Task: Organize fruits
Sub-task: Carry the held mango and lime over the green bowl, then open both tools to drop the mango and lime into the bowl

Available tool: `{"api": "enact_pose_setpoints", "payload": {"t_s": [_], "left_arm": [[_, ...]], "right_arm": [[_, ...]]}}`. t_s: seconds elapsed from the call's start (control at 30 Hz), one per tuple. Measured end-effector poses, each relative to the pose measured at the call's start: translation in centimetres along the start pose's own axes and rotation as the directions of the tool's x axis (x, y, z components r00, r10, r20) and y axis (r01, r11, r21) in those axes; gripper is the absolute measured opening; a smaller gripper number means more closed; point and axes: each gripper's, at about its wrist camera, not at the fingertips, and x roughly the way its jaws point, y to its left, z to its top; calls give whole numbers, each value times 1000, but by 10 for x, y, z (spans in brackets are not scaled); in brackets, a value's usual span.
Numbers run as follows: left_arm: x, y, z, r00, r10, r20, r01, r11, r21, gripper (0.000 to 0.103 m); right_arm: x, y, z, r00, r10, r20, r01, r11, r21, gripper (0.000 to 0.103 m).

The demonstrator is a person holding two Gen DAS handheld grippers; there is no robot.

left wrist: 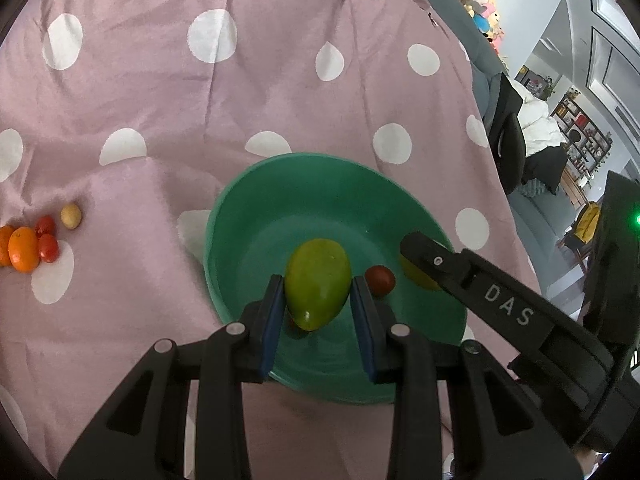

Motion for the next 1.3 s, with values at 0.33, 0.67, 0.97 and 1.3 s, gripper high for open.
{"api": "enact_pose_setpoints", "payload": {"t_s": [0.33, 0.67, 0.97, 1.3], "left_arm": [[6, -4, -2, 1000, -5, -19, 5, 1000, 7, 33], [11, -4, -3, 999, 8, -34, -8, 1000, 7, 33], [12, -3, -4, 999, 17, -34, -17, 1000, 2, 33], [1, -4, -4, 999, 40, -12, -39, 999, 34, 51]], "right_arm": [[2, -1, 0, 1000, -9, -12, 9, 1000, -2, 44], [6, 2, -1, 999, -28, -34, 28, 999, -21, 44], [9, 3, -1, 998, -47, -52, 45, 998, -40, 44], [4, 6, 1, 996, -87, -21, 85, 993, -82, 51]]}}
